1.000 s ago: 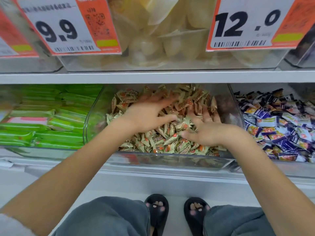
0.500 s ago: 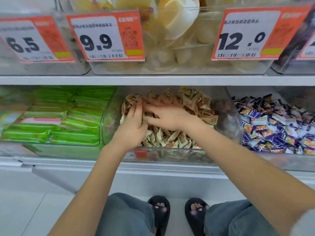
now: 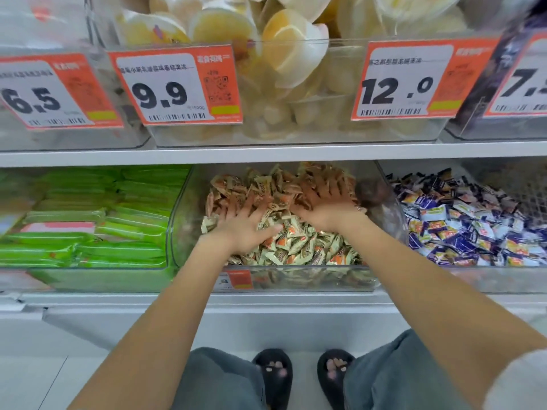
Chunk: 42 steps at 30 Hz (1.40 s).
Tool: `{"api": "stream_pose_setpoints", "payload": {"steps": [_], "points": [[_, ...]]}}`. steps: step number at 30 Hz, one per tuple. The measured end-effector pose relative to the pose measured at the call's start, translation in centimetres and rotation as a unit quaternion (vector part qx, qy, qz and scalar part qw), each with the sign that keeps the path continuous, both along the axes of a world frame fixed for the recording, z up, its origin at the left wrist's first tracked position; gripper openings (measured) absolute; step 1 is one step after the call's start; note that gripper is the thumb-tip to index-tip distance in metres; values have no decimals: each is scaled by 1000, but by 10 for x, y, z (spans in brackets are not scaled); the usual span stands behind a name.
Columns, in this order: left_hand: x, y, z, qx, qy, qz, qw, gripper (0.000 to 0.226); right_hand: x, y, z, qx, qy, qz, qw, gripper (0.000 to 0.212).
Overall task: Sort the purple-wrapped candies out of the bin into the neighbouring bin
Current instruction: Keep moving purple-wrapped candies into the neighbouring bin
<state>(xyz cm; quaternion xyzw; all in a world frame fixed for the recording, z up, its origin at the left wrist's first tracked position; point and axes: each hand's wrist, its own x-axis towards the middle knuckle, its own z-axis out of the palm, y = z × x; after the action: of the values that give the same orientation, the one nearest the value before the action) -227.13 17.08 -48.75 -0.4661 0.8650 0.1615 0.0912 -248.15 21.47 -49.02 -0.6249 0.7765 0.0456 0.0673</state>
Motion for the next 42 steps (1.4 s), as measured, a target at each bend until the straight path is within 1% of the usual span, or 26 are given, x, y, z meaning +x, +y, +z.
{"api": "stream_pose_setpoints", "payload": {"steps": [2, 3, 4, 5, 7, 8, 9, 10, 11, 12, 13, 15, 17, 19, 22, 25, 27, 28, 30, 32, 33, 34, 36, 39, 40, 42], "points": [[1, -1, 7, 36, -10, 19, 999, 80, 7, 6, 14, 51, -45, -3, 998, 74], [1, 3, 10, 42, 3, 32, 999, 79, 9, 11, 23, 43, -65, 2, 997, 69], [0, 10, 13, 27, 27, 41, 998, 79, 10, 22, 30, -4, -69, 17, 997, 62], [-3, 22, 16, -7, 58, 41, 997, 79, 10, 39, 37, -95, -60, 37, 993, 52], [-19, 51, 25, -84, 129, 4, 988, 80, -2, 76, 45, -324, -38, 47, 944, 31], [-33, 65, 29, -109, 156, -33, 981, 78, -19, 94, 45, -388, -42, 26, 920, 28], [-50, 79, 34, -126, 173, -70, 974, 76, -39, 110, 45, -401, -65, -11, 914, 28], [-70, 90, 38, -141, 187, -104, 967, 73, -61, 123, 46, -374, -109, -57, 919, 31], [-92, 101, 42, -157, 200, -136, 958, 71, -84, 131, 46, -305, -141, -94, 937, 37], [-113, 112, 43, -171, 208, -163, 949, 70, -105, 137, 41, -216, -132, -94, 963, 46], [-133, 124, 43, -182, 211, -185, 942, 69, -118, 139, 35, -140, -107, -59, 983, 55], [-166, 139, 37, -189, 205, -209, 937, 66, -137, 136, 21, -62, -58, -9, 996, 61], [-188, 139, 34, -180, 225, -177, 941, 60, -158, 130, 13, -51, -27, -40, 998, 57], [-198, 129, 33, -133, 307, -103, 937, 53, -184, 123, 10, -40, -3, -100, 994, 49], [-203, 122, 30, -12, 435, -18, 900, 53, -212, 123, 3, -24, 6, -148, 989, 45], [-205, 132, 26, 26, 503, 18, 864, 60, -228, 121, 7, -27, -60, -198, 978, 49], [-206, 134, 23, 34, 519, 22, 854, 64, -230, 119, 15, -67, -118, -215, 967, 49], [-206, 133, 23, 37, 522, 22, 852, 65, -226, 119, 18, -102, -124, -200, 967, 48], [-207, 132, 24, 42, 526, 20, 849, 67, -209, 117, 13, -133, -76, -123, 980, 54], [-205, 132, 24, 44, 526, 15, 849, 68, -194, 117, 2, -81, -17, -62, 995, 69], [-205, 132, 24, 44, 525, 14, 850, 68, -195, 115, -3, -48, 8, -62, 997, 75], [-204, 133, 24, 43, 523, 12, 851, 67, -201, 113, -4, -20, 31, -79, 996, 76], [-203, 134, 25, 43, 519, 15, 854, 66, -218, 106, 0, 25, 47, -120, 991, 67], [-202, 136, 26, 39, 521, 17, 852, 67, -234, 98, 3, 58, 11, -168, 984, 62], [-202, 136, 26, 39, 522, 18, 852, 67, -236, 95, 6, 63, -15, -174, 983, 62], [-202, 136, 26, 48, 520, 23, 853, 67, -232, 91, 19, 48, -104, -162, 980, 59]]}}
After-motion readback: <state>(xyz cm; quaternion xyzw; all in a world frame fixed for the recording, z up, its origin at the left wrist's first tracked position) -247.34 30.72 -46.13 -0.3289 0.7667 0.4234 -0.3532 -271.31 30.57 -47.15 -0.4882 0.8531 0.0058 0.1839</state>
